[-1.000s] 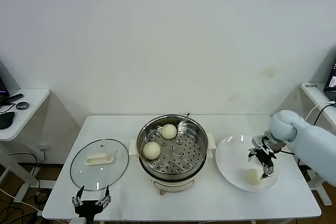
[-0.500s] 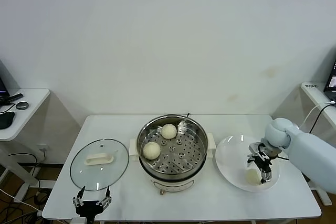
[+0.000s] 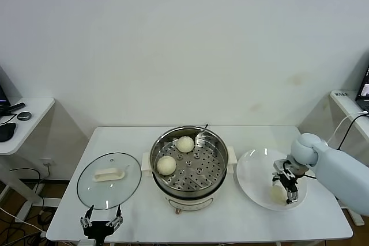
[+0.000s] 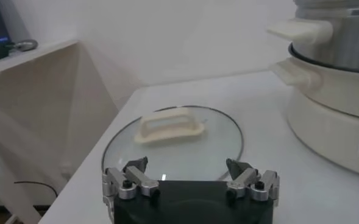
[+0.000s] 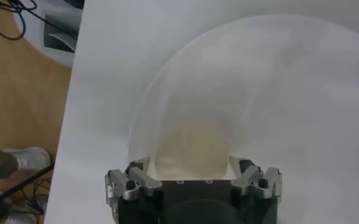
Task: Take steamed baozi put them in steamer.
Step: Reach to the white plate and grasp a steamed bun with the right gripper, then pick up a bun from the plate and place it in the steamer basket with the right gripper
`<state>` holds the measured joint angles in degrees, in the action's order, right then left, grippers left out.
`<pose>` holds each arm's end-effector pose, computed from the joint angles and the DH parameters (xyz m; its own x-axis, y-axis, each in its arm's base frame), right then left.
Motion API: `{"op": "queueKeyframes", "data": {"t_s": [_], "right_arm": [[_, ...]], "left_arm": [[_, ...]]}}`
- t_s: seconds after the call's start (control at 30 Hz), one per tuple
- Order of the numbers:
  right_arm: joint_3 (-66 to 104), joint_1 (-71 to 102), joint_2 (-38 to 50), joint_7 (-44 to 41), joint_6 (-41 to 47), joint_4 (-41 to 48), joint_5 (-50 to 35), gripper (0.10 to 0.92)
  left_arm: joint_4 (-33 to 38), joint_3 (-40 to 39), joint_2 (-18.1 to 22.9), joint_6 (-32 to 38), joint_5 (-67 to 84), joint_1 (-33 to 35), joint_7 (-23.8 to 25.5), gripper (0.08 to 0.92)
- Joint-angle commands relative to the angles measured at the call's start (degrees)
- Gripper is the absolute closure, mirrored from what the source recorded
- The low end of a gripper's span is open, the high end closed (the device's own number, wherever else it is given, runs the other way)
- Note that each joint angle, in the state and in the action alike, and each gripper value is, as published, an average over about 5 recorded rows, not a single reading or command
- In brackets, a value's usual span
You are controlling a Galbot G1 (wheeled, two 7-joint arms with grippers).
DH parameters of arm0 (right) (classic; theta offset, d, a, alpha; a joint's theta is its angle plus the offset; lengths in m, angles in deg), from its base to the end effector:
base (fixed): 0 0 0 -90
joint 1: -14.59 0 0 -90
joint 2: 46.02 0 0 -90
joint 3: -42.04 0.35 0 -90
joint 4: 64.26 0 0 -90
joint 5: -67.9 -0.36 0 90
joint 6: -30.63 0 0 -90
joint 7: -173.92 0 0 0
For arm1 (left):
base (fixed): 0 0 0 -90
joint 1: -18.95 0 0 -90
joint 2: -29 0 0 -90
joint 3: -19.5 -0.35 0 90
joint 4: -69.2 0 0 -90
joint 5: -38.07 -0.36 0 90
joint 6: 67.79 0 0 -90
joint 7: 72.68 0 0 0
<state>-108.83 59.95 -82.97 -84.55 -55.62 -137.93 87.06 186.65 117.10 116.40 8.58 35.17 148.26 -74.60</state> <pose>0.4797 -0.1792 -0.2464 0.0801 -0.0199 0.9966 -0.9735 -0.2162 0.0740 0.1297 0.0506 -0.3414 -0.8962 -0.1621 0.4131 -0.0934 0.9789 0.1816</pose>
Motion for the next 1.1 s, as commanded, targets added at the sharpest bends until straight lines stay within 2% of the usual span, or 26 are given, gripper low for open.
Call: {"op": "queueKeyframes", "data": {"t_s": [0.03,0.27,0.53,0.7,1.1], "right_arm": [[0.2,0.3,0.0,0.1,0.3,0.3,-0.4,0.298],[0.7,0.2,0.9,-0.3,0.6,-0.6,-1.2,0.441],[0.0,-3.7,2.4,-0.6,1.4,-2.1,-3.6,0.486],[-5.1,-13.7,2.1,-1.1,1.8,-2.9,-8.2,0.505],[-18.7,-47.2,-14.8,-3.5,0.1,1.2,-27.0,0.508]], "left_arm": [[0.2,-0.2,0.1,0.0,-0.1,0.0,0.0,0.177],[0.3,-0.7,0.4,0.1,-0.4,-0.2,0.0,0.177],[0.9,-1.5,0.7,0.1,-0.9,-0.7,0.0,0.177],[1.7,-1.2,0.9,0.2,-2.1,-1.0,-0.6,0.177],[2.7,-0.7,0.9,0.3,-6.3,-0.3,-2.9,0.177]]}}
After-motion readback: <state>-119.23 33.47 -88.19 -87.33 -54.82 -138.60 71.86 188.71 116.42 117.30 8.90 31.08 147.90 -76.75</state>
